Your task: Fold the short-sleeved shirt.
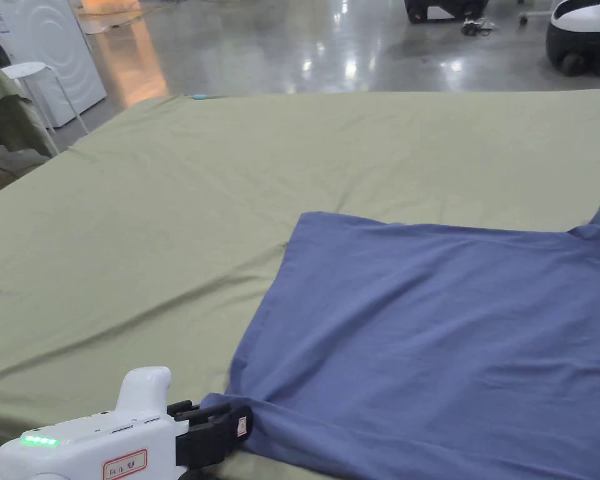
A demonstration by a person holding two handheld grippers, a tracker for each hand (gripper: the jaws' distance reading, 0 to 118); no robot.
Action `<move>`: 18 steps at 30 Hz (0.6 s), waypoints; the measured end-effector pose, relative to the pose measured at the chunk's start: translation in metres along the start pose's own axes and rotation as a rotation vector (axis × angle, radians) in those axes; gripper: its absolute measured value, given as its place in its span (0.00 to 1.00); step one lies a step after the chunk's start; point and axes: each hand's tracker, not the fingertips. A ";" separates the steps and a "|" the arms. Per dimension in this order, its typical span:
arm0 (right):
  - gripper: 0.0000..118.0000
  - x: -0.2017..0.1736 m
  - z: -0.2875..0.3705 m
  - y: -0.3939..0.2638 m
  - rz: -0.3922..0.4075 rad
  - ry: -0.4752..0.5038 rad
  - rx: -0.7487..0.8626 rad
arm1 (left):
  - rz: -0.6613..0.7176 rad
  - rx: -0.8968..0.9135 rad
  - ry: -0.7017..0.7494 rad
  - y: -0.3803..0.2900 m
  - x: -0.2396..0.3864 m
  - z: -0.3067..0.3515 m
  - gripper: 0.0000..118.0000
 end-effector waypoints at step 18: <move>0.85 0.097 0.060 -0.046 -0.138 -0.281 -0.092 | -0.145 -0.070 0.061 0.005 0.029 -0.012 0.10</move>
